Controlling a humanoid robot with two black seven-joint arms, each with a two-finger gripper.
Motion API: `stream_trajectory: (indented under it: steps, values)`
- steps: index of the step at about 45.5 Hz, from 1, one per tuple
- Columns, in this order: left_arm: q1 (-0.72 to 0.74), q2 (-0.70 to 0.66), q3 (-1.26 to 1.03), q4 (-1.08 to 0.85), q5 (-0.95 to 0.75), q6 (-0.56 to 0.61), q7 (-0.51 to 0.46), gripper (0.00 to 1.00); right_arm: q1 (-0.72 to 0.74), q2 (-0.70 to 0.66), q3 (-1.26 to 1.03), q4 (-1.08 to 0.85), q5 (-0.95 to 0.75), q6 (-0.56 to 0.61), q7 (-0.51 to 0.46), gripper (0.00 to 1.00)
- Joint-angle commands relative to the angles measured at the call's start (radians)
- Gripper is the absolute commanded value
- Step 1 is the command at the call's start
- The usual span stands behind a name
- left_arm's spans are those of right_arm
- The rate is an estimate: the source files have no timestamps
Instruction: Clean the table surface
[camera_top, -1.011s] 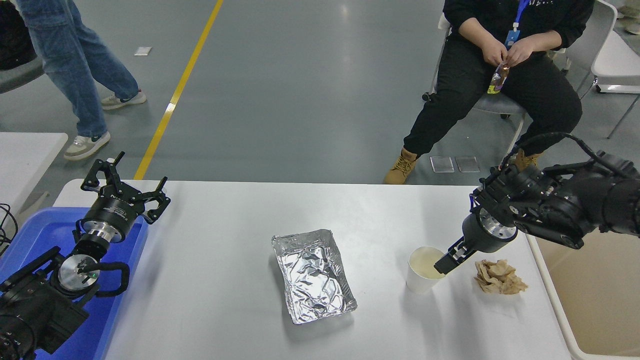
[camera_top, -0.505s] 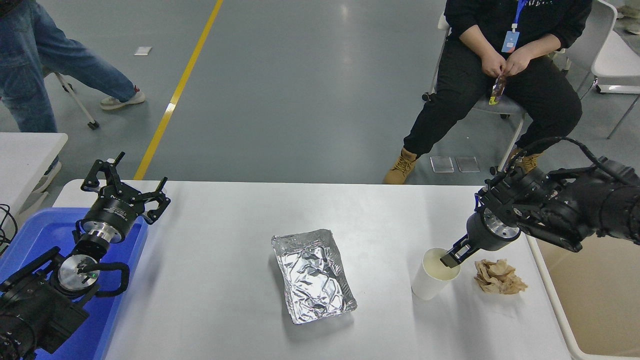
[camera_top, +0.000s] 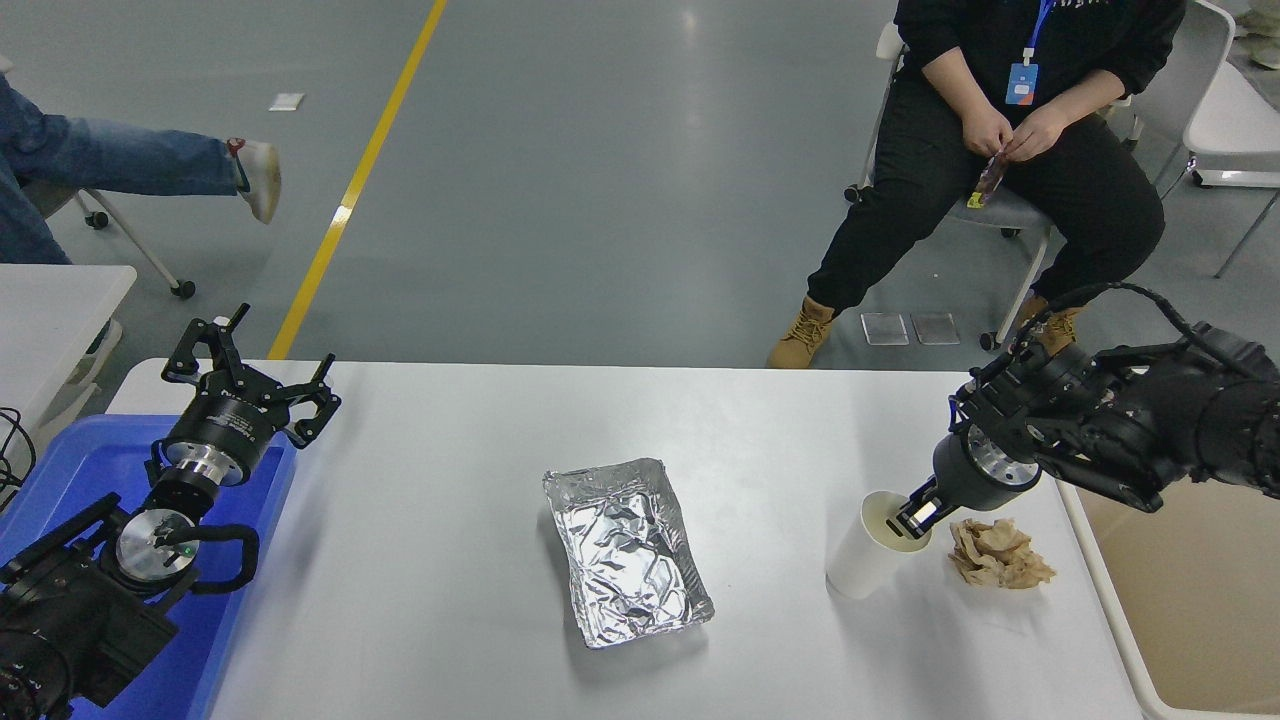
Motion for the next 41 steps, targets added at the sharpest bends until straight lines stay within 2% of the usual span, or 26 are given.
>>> stream_trajectory:
  steps: [1, 30, 41]
  values:
    - [0.000, 0.000, 0.000, 0.000, 0.000, 0.000, 0.000, 1.00, 0.003, 0.005, -0.011, -0.002, -0.002, -0.001, 0.017, 0.00]
    - [0.000, 0.000, 0.000, 0.000, 0.001, 0.000, 0.001, 1.00, 0.055, -0.007, 0.012, -0.022, 0.024, -0.006, 0.100, 0.00]
    - [0.000, 0.000, 0.000, 0.000, 0.000, 0.000, 0.001, 1.00, 0.090, -0.041, 0.072, -0.024, 0.085, -0.006, 0.125, 0.00]
